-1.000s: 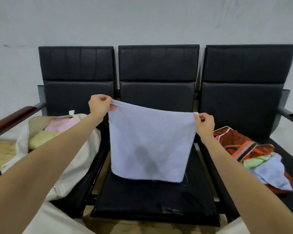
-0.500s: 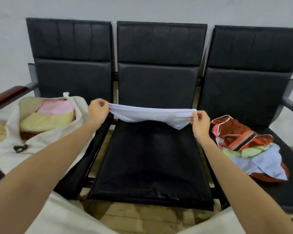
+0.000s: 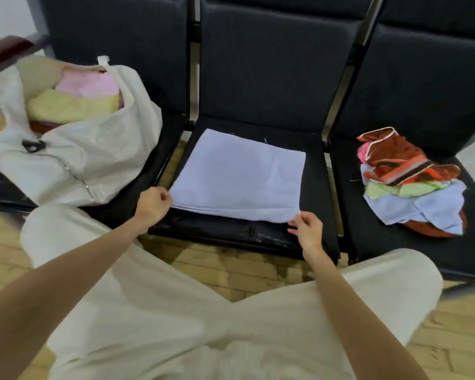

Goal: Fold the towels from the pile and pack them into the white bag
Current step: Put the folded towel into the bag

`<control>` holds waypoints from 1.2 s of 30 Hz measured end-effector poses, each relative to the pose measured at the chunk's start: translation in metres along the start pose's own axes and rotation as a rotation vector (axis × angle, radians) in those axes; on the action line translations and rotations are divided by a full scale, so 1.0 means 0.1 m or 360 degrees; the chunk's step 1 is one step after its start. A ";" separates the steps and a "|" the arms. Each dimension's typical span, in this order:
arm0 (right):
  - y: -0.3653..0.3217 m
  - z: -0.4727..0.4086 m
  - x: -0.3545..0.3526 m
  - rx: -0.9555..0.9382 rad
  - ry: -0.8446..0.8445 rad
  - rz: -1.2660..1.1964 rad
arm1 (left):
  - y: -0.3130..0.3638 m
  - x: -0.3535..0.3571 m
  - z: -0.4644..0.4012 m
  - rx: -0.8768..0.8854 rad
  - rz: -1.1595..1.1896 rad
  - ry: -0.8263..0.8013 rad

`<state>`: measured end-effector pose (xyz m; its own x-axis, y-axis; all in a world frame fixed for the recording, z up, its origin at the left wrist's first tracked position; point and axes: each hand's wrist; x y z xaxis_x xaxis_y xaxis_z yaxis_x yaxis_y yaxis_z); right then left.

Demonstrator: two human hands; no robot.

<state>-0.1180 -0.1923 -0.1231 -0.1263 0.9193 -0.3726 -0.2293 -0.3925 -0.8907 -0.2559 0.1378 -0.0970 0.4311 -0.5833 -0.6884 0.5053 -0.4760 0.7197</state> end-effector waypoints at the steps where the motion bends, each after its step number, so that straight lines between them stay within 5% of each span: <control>1: 0.03 0.02 -0.01 0.0008 -0.0009 0.0007 | 0.00 0.00 0.03 0.0035 -0.0085 -0.0055; 5: 0.05 0.09 -0.05 0.0039 -0.0027 0.0070 | 0.08 0.06 0.12 0.0051 -0.0631 -0.0207; 9: 0.04 0.12 -0.07 -0.0070 -0.0026 0.0243 | 0.33 0.22 0.22 0.0048 -0.1049 -0.0096; 12: 0.02 0.07 -0.14 -0.0251 -0.0024 0.0501 | 0.50 0.45 0.24 0.0552 -0.0638 -0.0298; 15: -0.01 -0.02 -0.25 -0.0384 -0.0076 0.0641 | 0.77 0.81 0.33 0.0750 -0.0117 -0.0706; 18: -0.07 -0.10 -0.36 -0.0577 -0.0142 0.0814 | 1.03 1.16 0.38 0.0808 0.0009 -0.0937; 22: -0.09 -0.26 -0.44 -0.0682 -0.0321 0.0770 | 1.27 1.45 0.40 0.0977 0.0035 -0.0909; 27: -0.23 -0.31 -0.46 -0.0440 -0.0533 0.0385 | 1.40 1.63 0.43 0.0985 0.0240 -0.0755; 33: -0.24 -0.58 -0.25 0.0294 -0.0365 0.0244 | 1.43 1.50 0.37 0.0839 0.0420 -0.0624; 36: -0.36 -0.86 -0.07 0.0423 -0.0350 0.0070 | 1.42 1.43 0.34 0.0746 0.0543 -0.0608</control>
<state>-0.0258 -0.1824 -0.1112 -0.3399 0.8848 -0.3187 -0.4585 -0.4518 -0.7653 -0.1479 -0.0356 -0.0908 0.1717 -0.9008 -0.3989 -0.0251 -0.4088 0.9123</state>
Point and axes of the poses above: each hand's wrist, its own z-axis away from the middle knuckle, its own x-axis out of the palm, y = z × x, and after that the axes turned 10 degrees about z, right-handed
